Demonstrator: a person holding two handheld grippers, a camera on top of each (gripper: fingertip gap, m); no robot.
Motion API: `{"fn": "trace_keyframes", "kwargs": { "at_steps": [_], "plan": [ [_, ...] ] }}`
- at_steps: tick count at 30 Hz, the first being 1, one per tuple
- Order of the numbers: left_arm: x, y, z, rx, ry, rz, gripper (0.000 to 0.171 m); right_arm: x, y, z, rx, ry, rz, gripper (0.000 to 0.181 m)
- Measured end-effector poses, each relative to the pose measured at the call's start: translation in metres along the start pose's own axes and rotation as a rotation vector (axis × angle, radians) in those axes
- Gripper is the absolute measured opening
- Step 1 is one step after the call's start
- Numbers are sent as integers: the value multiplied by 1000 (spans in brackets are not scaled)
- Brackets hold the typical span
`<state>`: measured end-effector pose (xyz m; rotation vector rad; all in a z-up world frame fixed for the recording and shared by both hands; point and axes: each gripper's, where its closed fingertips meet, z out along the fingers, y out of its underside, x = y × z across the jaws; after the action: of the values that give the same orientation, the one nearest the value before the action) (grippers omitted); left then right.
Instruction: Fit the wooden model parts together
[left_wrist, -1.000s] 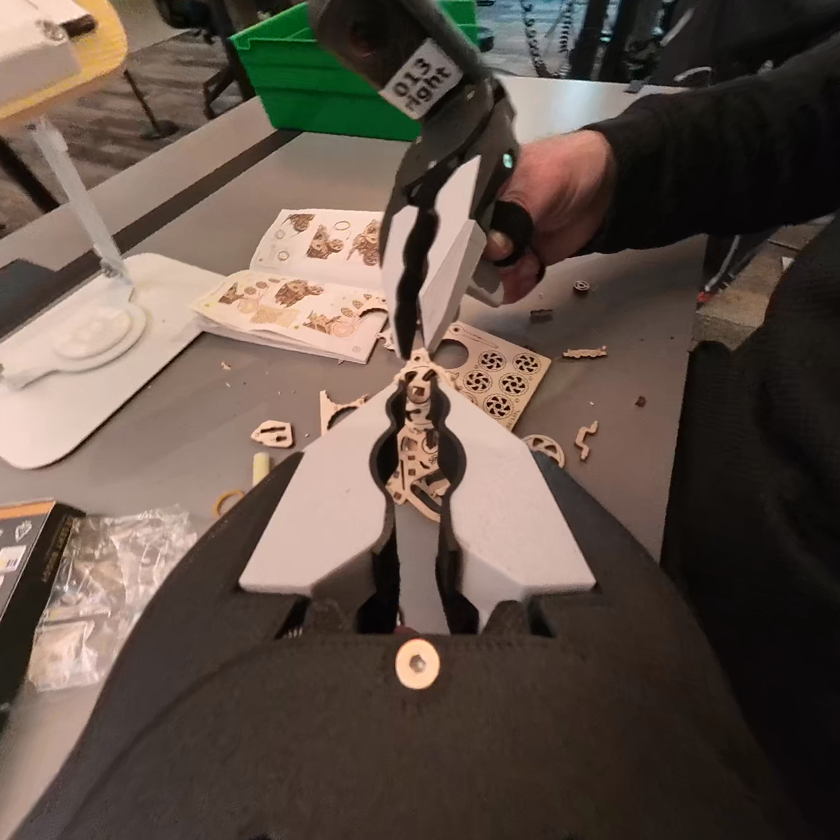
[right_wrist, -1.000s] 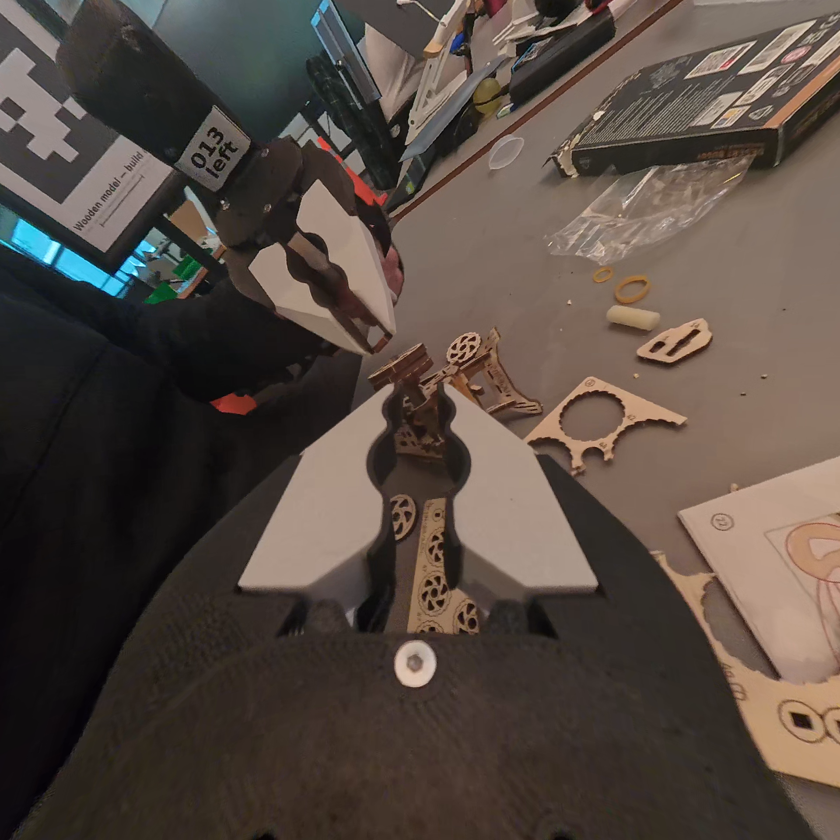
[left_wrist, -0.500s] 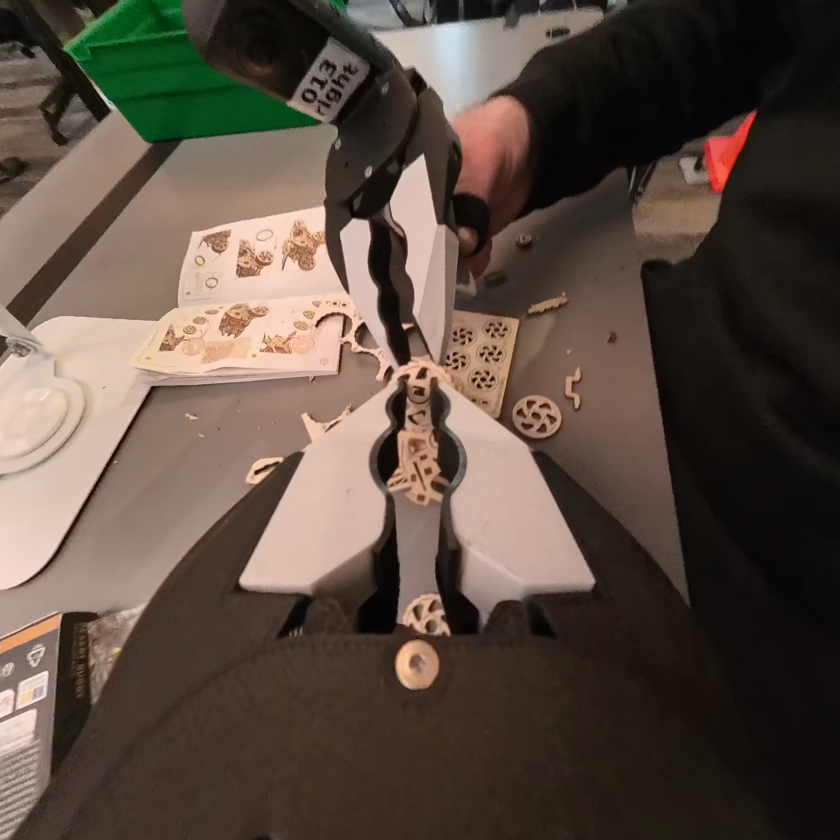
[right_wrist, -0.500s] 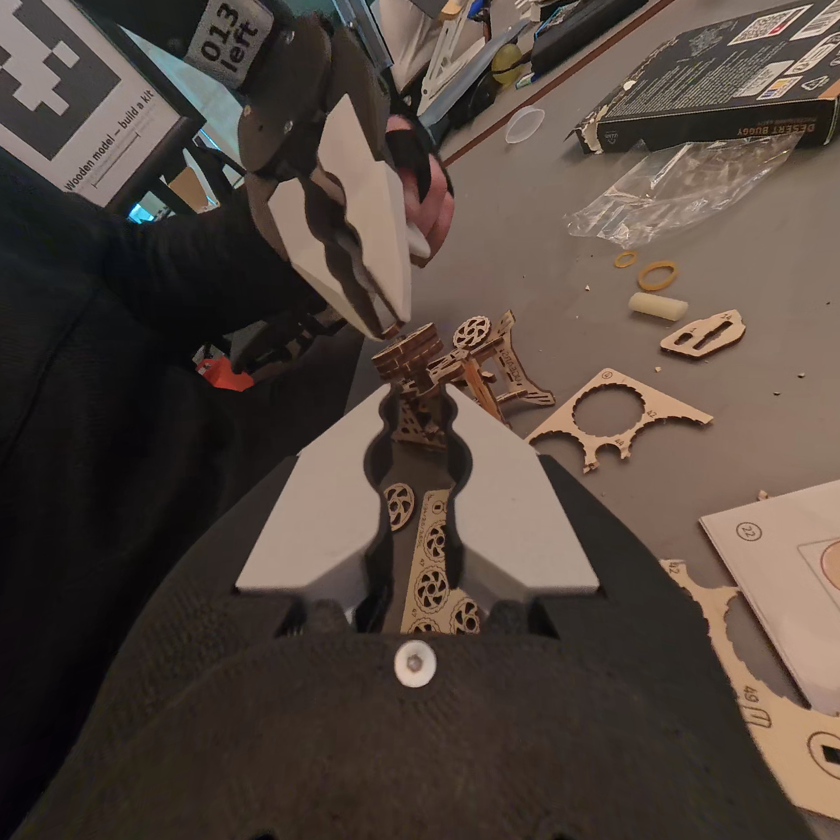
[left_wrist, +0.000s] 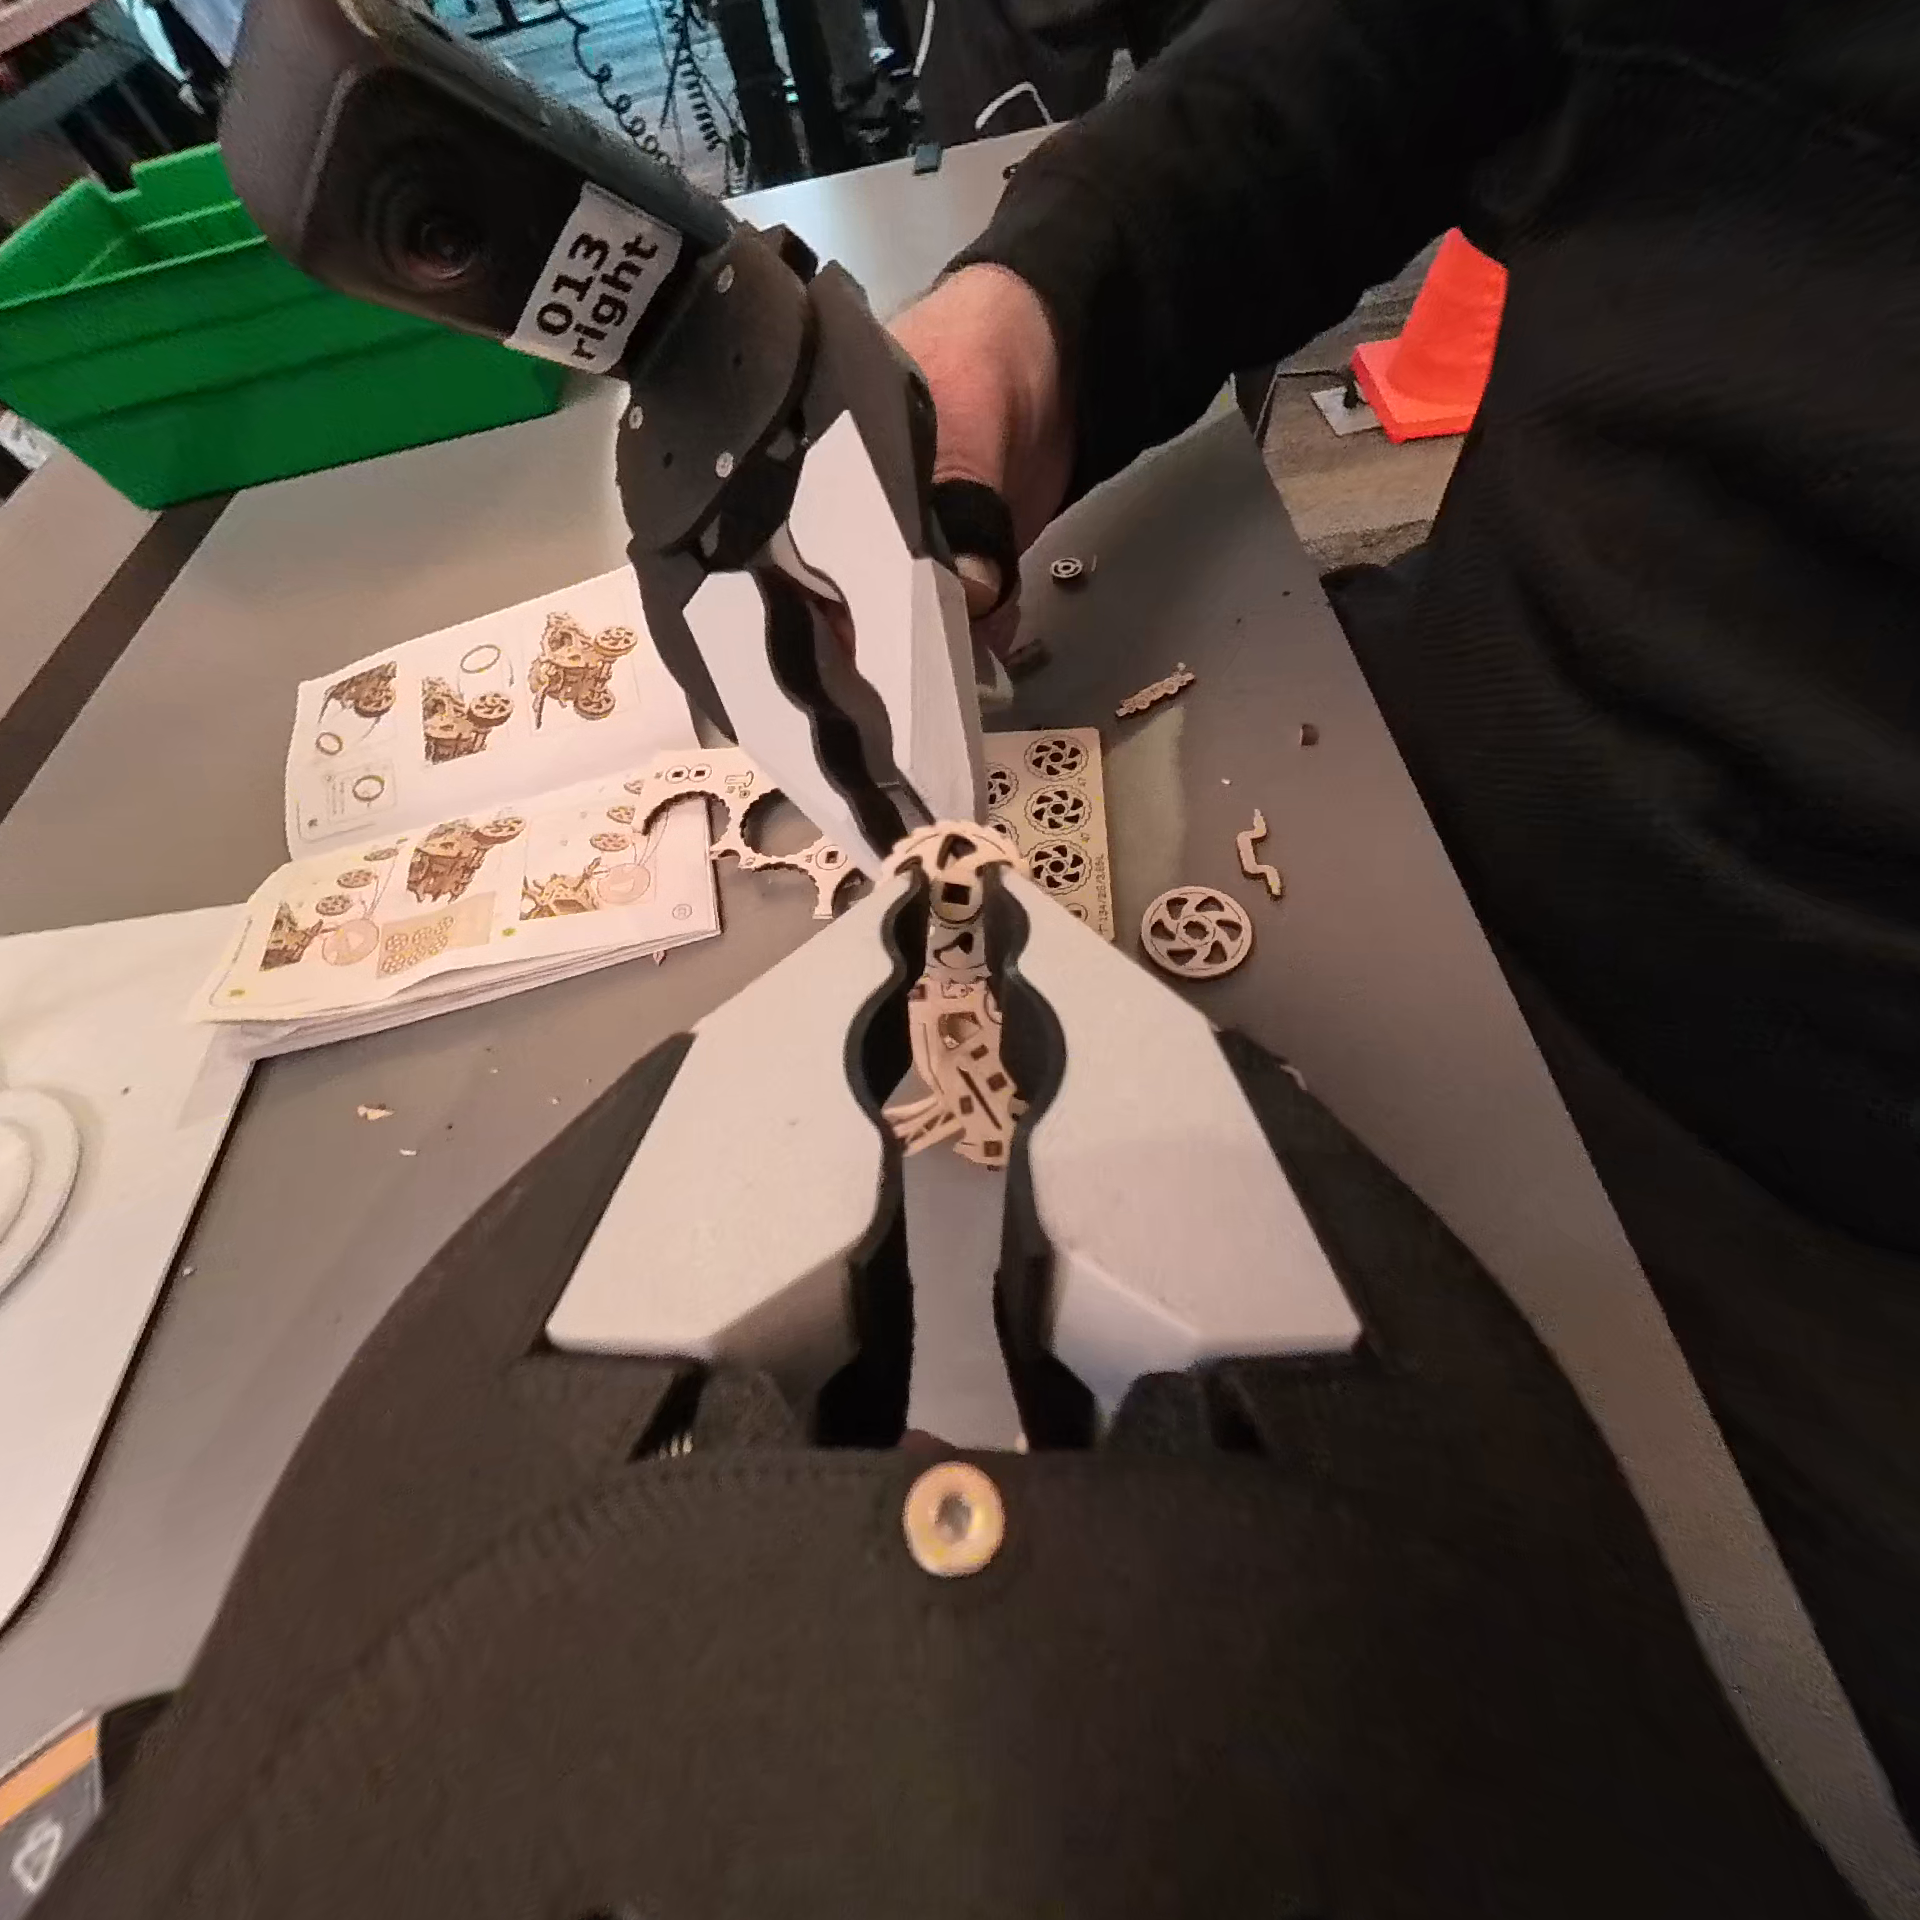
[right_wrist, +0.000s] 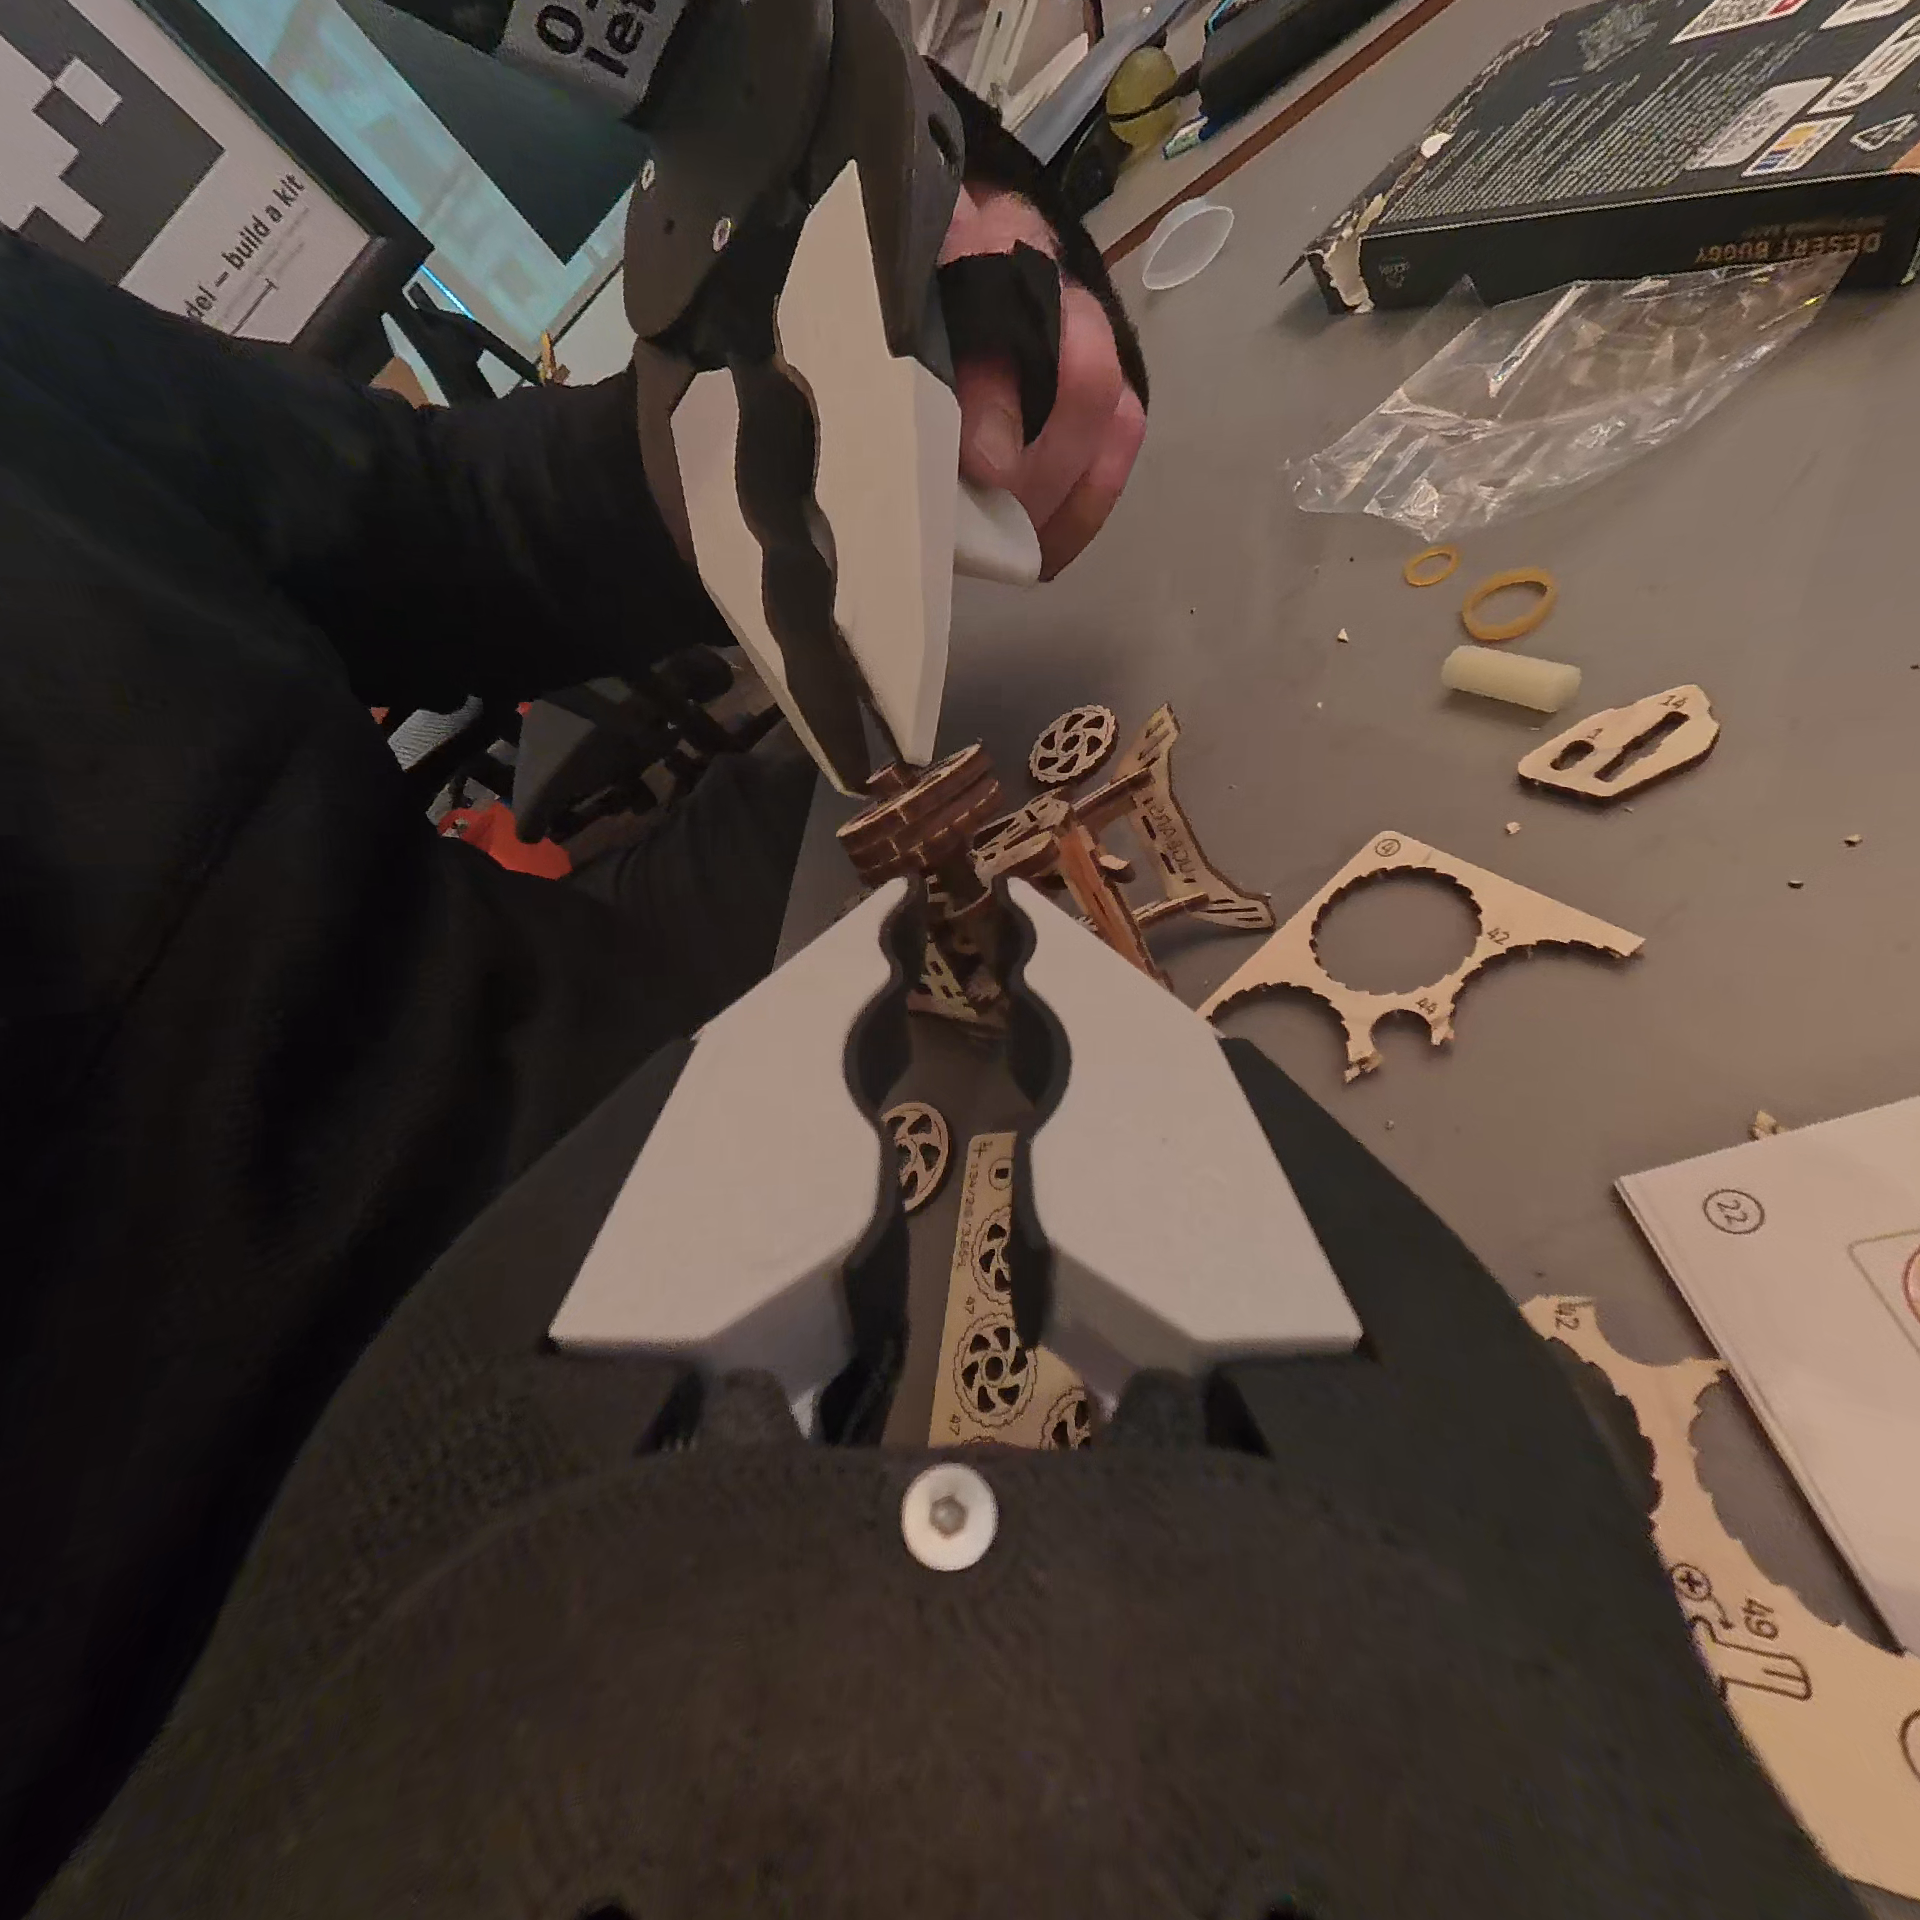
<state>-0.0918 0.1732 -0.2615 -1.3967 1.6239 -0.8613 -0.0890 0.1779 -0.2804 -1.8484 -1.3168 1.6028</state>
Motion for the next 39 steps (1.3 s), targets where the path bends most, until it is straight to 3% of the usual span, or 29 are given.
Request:
{"fn": "trace_keyframes", "kwargs": {
  "at_steps": [7,14,18,21,25,33,39],
  "plan": [
    [0,2,-1,41,76,42,7,3,0,2,-32,31,8,7],
    [1,0,1,173,109,-14,7,5,1,1,-52,70,38,3],
    [1,0,1,212,107,-21,7,12,-5,-9,-37,137,143,17],
    [1,0,1,226,111,-14,7,3,-15,-13,23,94,278,30],
    [1,0,1,254,120,-7,8,1,-12,2,-21,108,365,41],
    [0,2,-2,271,99,12,8,-4,-12,11,-17,88,473,24],
    [0,3,-2,297,99,21,8,-4,-12,13,31,48,572,25]
  ]
}}
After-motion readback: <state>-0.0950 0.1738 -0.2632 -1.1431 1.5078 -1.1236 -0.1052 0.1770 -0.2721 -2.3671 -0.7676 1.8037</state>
